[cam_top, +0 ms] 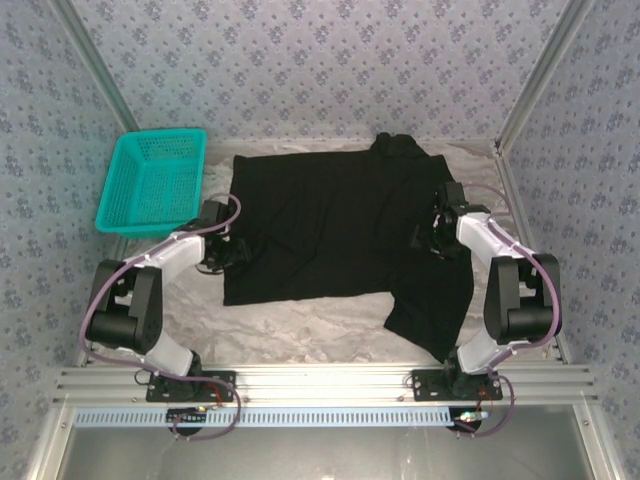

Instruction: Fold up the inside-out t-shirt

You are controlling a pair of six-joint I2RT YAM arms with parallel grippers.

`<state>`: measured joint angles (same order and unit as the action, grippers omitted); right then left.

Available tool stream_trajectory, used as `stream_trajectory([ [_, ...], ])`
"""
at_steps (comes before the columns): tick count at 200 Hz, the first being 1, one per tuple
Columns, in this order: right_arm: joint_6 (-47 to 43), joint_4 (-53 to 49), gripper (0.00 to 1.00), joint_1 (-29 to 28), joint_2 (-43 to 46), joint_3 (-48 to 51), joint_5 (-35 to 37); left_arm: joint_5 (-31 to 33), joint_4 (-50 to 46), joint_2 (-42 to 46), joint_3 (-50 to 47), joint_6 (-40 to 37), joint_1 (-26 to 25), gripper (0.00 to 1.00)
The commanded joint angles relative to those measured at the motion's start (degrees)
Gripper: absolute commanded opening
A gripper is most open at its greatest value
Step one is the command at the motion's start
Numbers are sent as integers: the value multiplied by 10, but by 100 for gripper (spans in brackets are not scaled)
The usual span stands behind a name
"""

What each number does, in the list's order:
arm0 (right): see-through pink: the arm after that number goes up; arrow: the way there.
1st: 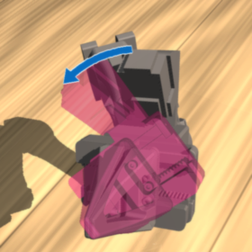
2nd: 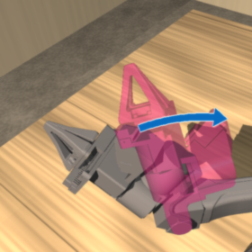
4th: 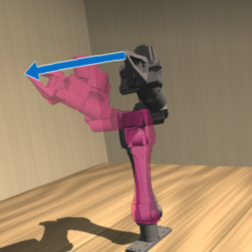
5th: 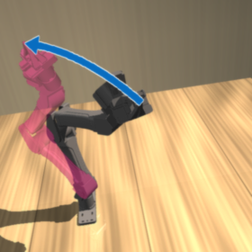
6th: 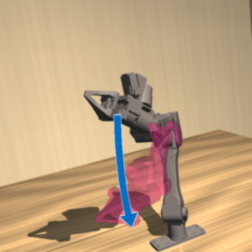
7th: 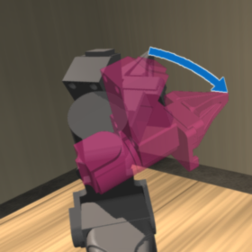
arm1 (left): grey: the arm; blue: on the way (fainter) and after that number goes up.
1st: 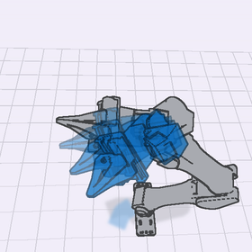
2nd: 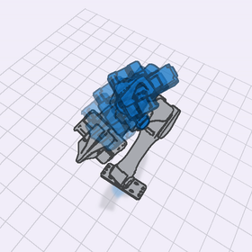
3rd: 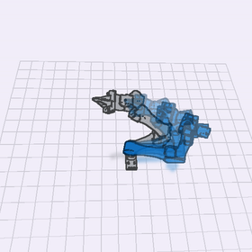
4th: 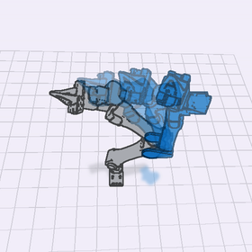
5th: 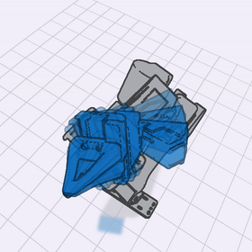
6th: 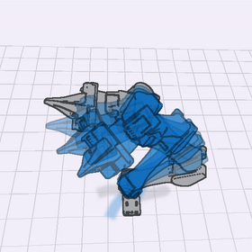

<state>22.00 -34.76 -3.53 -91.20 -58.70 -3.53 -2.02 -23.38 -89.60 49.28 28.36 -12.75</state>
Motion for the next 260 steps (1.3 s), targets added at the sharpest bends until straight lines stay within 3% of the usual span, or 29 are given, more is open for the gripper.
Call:
stream_trajectory([
  [1,-6,-20,66,-8,-12,9,3,12,10,-34,23,-10,3,44],
  [40,-8,-27,66,-6,-21,14,19,4,16,-66,30,-15,3,25],
  [72,-11,-39,66,-4,-42,8,32,26,12,-48,15,-17,7,17],
  [195,-20,-65,64,10,-97,0,78,119,-26,13,-11,-18,37,10],
  [220,-24,-66,64,8,-81,-7,69,117,-34,42,-16,-11,32,14],
  [260,-9,-130,68,6,45,10,81,33,-75,156,-65,24,-1,45],
])
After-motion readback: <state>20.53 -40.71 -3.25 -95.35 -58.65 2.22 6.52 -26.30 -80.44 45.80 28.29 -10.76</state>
